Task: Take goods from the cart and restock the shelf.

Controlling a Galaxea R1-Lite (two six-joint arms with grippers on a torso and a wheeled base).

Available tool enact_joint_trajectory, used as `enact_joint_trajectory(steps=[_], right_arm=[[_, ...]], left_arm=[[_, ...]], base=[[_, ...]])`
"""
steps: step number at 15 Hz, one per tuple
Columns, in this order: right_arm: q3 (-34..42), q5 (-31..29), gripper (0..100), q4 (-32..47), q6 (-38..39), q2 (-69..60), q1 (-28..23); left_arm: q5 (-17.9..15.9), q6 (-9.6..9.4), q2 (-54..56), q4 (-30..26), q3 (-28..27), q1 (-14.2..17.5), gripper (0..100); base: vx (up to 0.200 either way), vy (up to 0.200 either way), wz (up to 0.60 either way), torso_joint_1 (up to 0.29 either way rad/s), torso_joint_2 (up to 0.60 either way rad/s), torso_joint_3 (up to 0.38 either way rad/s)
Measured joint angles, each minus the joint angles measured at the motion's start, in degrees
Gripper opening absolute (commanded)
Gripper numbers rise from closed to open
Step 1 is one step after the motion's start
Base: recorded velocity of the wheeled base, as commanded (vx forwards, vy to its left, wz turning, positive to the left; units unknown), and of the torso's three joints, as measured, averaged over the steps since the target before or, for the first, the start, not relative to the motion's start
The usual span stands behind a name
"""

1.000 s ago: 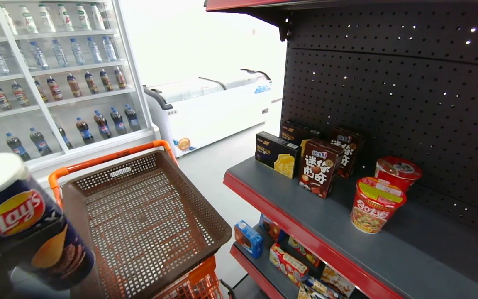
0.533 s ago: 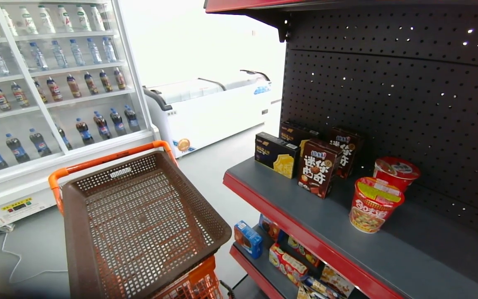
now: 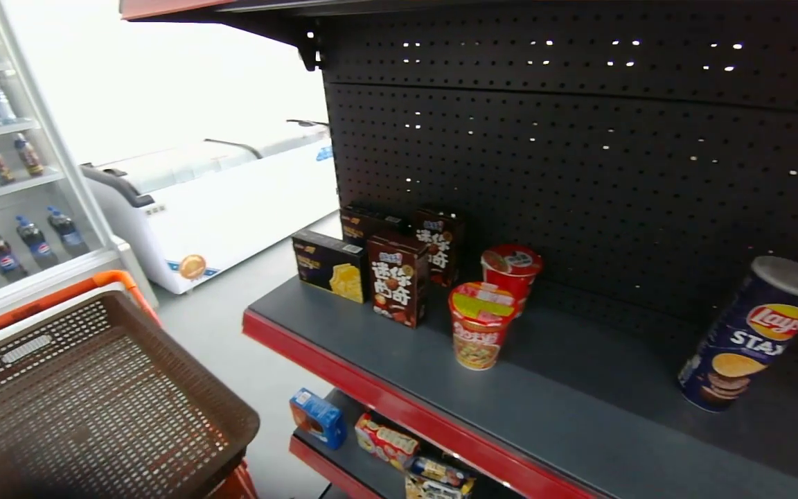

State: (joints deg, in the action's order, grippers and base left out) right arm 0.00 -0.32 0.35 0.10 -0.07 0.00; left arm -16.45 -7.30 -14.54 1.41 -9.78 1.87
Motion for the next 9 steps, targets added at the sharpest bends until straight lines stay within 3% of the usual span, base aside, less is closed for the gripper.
enact_joint_trajectory(steps=[9], right_arm=[[0.0,0.0,100,0.0,0.0,0.0,0.0]], left_arm=[[0.0,0.0,0.3,-0.1,0.0,-0.1,0]], base=[[0.0,0.0,-0.6,0.002,0.0,0.002]])
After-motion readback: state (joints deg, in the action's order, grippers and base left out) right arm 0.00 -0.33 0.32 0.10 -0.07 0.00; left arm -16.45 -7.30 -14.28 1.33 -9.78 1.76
